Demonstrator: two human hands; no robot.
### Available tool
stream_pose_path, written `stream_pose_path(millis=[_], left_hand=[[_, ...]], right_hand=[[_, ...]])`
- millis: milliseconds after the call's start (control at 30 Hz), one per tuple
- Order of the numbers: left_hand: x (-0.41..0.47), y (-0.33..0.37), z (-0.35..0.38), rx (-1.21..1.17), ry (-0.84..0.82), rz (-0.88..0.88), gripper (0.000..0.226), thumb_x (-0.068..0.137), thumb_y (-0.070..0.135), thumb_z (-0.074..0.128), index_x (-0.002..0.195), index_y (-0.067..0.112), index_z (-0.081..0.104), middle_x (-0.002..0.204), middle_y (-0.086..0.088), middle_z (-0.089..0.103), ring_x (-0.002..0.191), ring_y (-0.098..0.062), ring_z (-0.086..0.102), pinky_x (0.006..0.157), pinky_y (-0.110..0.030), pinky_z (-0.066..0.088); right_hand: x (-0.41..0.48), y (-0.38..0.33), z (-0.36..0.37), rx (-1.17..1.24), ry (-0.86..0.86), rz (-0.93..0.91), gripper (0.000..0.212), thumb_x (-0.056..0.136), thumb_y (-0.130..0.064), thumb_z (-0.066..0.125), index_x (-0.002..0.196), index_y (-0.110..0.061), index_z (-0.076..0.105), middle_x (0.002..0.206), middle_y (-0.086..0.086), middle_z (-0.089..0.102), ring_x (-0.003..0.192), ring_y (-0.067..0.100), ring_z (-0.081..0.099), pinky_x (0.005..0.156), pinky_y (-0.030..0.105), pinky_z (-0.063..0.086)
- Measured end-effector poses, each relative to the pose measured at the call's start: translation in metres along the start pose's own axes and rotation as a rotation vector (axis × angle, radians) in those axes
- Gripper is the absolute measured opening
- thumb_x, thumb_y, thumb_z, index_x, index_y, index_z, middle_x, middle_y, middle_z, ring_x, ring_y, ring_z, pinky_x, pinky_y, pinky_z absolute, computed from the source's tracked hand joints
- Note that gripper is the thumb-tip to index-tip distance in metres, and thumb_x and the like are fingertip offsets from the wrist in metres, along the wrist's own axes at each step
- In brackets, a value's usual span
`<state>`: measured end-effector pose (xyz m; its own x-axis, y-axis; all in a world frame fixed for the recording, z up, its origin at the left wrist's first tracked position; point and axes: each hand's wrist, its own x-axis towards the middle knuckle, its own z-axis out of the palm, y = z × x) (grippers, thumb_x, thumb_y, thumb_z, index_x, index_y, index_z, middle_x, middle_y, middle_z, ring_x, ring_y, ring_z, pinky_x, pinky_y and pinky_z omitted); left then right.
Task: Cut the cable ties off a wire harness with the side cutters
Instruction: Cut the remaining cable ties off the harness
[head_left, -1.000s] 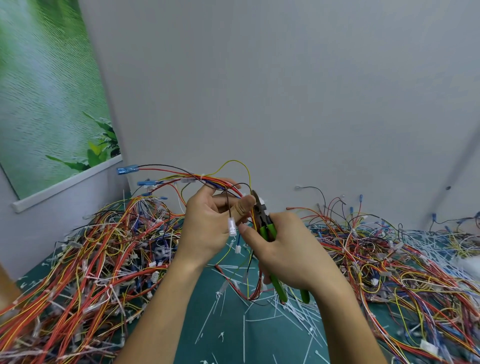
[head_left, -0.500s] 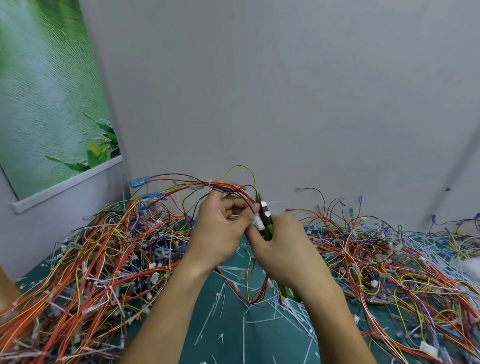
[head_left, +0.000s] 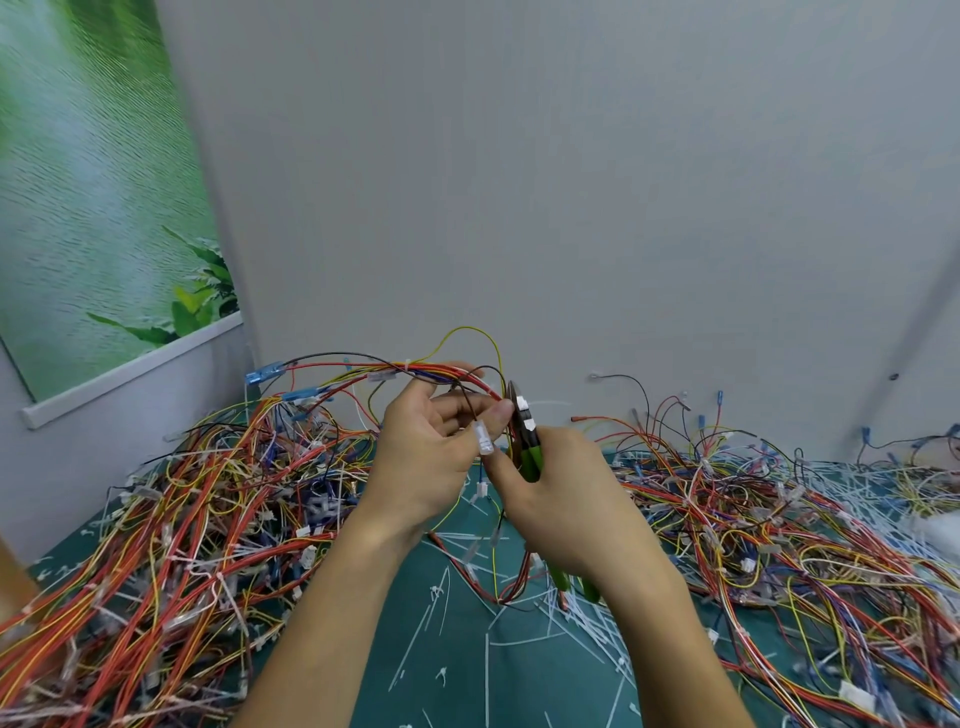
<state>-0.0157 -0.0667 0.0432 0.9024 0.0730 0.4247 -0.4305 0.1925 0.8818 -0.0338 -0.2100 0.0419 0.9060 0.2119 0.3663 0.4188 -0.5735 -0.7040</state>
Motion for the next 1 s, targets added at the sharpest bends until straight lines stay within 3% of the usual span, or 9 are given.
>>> stream_pose_path(millis=[200,433,700,867,1000], left_hand=[[-0.001,0.008,-0.002,-0.065,-0.010,-0.030,0.045,0.074,0.018,0.080,0.114,0.010,0.061,0.088,-0.007,0.076,0.087,-0.021,0.074,0.073,-0.025,0.057],[-0.001,0.011,-0.005,-0.085,-0.017,-0.031,0.051,0.073,0.018,0.081,0.118,0.008,0.060,0.092,-0.014,0.074,0.092,-0.026,0.072,0.078,-0.029,0.057],[-0.002,0.009,-0.001,-0.068,-0.004,0.015,0.042,0.072,0.019,0.079,0.110,0.021,0.060,0.088,-0.008,0.076,0.085,-0.020,0.074,0.072,-0.025,0.058],[-0.002,0.009,-0.001,-0.071,-0.008,0.031,0.042,0.073,0.015,0.078,0.110,0.019,0.059,0.084,-0.006,0.076,0.080,-0.015,0.073,0.068,-0.022,0.057],[0.000,0.009,-0.003,-0.061,-0.006,0.030,0.043,0.076,0.009,0.077,0.114,0.013,0.058,0.083,-0.006,0.076,0.078,-0.014,0.073,0.068,-0.021,0.056]], right_hand=[[0.003,0.001,0.002,0.001,0.041,-0.070,0.047,0.102,-0.038,0.059,0.060,-0.023,0.042,0.050,-0.014,0.049,0.046,0.012,0.040,0.046,0.020,0.034],[0.004,0.002,0.006,0.030,0.051,-0.092,0.047,0.100,-0.039,0.060,0.060,-0.021,0.043,0.049,-0.003,0.041,0.045,0.013,0.035,0.045,0.023,0.032],[0.001,-0.004,0.003,0.064,0.017,-0.105,0.047,0.101,-0.040,0.058,0.062,-0.020,0.041,0.049,-0.006,0.040,0.045,0.012,0.032,0.044,0.024,0.029],[-0.001,-0.005,-0.001,0.085,-0.034,-0.087,0.044,0.102,-0.042,0.056,0.066,-0.018,0.044,0.052,-0.002,0.042,0.046,0.011,0.033,0.044,0.025,0.027],[-0.002,-0.008,-0.005,0.144,-0.107,0.012,0.035,0.102,-0.038,0.048,0.077,-0.014,0.052,0.056,-0.004,0.042,0.052,0.015,0.040,0.052,0.042,0.038]])
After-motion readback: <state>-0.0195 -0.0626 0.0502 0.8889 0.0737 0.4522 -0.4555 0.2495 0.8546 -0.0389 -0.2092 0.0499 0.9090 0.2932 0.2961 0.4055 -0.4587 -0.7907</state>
